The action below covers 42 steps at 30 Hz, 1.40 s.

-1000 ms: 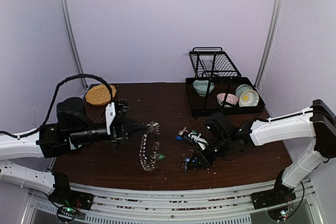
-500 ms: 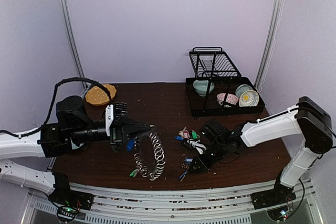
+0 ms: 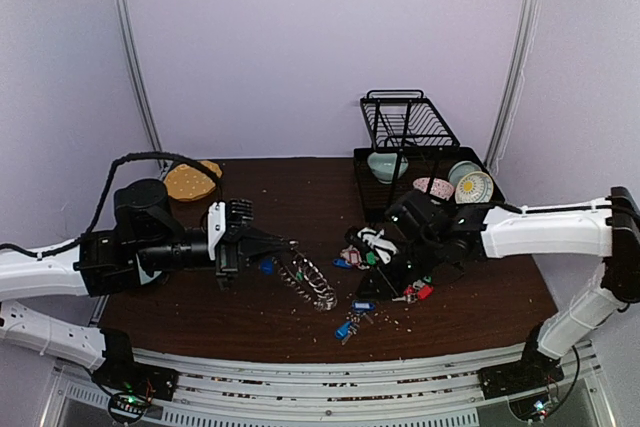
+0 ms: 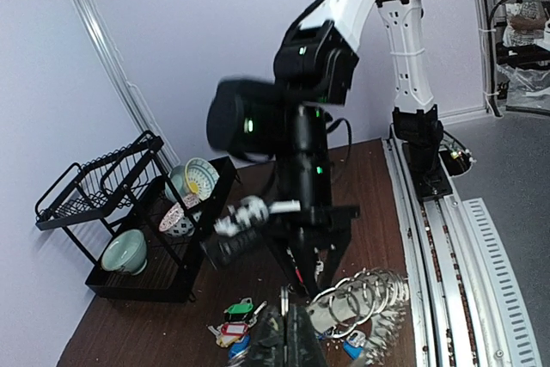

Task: Put the keys on the keyring
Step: Pass from the left arm to the right

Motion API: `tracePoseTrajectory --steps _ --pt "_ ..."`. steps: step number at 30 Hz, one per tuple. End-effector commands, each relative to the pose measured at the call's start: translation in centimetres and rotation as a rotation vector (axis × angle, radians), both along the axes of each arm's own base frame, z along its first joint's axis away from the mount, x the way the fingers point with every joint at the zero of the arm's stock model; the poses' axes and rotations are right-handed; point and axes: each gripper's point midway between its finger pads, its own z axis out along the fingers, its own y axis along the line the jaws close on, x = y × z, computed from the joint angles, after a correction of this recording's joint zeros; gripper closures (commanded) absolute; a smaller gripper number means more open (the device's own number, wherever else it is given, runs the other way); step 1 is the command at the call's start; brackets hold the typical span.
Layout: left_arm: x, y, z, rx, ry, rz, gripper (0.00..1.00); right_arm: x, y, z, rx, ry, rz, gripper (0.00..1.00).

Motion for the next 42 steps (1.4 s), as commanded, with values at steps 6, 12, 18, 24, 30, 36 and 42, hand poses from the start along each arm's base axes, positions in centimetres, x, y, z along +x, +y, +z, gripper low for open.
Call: tracePoseTrajectory --steps 6,12,18,24,30,36,42 --pt "-0.7 -0.3 3.6 -0.053 -0.096 -0.035 1.0 -4.3 3.8 22.2 0.683 -0.756 0.329 0.7" --pt "-1.0 -0.6 4.0 -0.056 -0.096 -0.052 1.0 -5.6 7.0 23.2 0.672 -0.868 0.476 0.71" --pt "-1.0 -0.7 4.1 -0.057 -0.097 -0.054 1.0 -5.5 8.3 22.4 0.637 -0.889 0.546 0.76" --pt "-1.0 -0.7 4.2 -0.059 -0.093 -0.054 1.0 -5.3 8.9 22.0 0.619 -0.903 0.555 0.77" --pt "-1.0 -0.7 4.1 -0.057 -0.089 -0.049 1.0 -5.6 9.4 21.4 0.607 -0.897 0.583 0.76" --pt "-1.0 -0.7 4.0 -0.055 -0.085 -0.043 1.0 -5.8 9.7 20.9 0.592 -0.892 0.6 0.78" --pt "-1.0 -0.9 3.9 -0.05 -0.086 -0.046 1.0 -5.7 10.0 21.3 0.601 -0.91 0.591 0.93"
